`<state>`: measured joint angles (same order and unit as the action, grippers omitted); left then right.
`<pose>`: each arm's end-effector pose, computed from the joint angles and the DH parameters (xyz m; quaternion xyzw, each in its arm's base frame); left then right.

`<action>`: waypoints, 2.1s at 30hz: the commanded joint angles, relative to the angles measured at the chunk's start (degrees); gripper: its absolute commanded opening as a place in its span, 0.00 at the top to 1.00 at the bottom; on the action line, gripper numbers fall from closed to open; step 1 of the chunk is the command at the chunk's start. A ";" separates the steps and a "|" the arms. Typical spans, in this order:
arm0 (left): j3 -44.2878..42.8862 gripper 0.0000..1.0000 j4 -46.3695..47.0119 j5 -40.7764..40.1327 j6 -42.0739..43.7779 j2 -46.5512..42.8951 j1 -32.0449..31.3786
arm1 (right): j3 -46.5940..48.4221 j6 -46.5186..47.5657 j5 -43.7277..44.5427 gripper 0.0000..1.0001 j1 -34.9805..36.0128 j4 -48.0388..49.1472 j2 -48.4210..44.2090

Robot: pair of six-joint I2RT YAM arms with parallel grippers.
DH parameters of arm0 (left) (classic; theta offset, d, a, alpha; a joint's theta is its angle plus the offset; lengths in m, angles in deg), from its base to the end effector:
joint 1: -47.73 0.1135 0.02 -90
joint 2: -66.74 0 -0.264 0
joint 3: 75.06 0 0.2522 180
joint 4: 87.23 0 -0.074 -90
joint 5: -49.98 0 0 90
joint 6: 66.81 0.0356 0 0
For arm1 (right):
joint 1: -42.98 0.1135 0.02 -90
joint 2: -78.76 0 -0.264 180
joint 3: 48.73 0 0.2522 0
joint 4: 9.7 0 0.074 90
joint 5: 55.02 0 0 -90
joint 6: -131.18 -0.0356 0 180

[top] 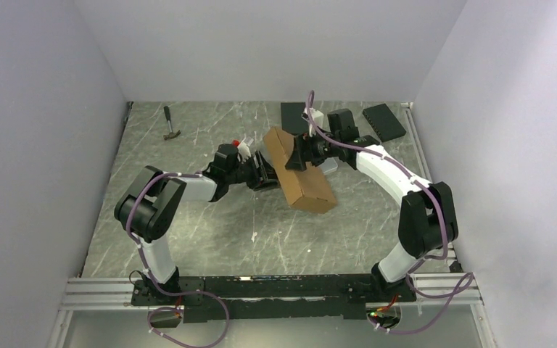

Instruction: Fold the paper box

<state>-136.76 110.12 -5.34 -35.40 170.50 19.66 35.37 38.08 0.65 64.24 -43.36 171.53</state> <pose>0.3115 -0.1891 0.1578 -0.0564 0.8177 -0.5359 0.2023 0.3268 0.1487 0.2695 -0.2557 0.8442 0.3453 0.3205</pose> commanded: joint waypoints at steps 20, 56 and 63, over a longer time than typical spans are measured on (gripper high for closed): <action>-3.20 0.24 10.42 1.96 -1.52 2.21 -1.12 | -8.57 -6.29 -13.69 0.63 -17.16 6.01 -4.93; -18.19 0.27 2.85 1.29 -0.88 8.95 -4.42 | 1.70 27.94 43.53 0.00 11.77 -14.97 -8.39; -17.49 0.27 2.50 1.32 -0.52 8.06 -4.44 | -1.09 28.56 48.80 0.13 12.14 -11.38 -8.56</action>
<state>-152.83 110.80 -4.14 -36.42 179.09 15.44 35.05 65.75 43.36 76.22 -58.88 163.95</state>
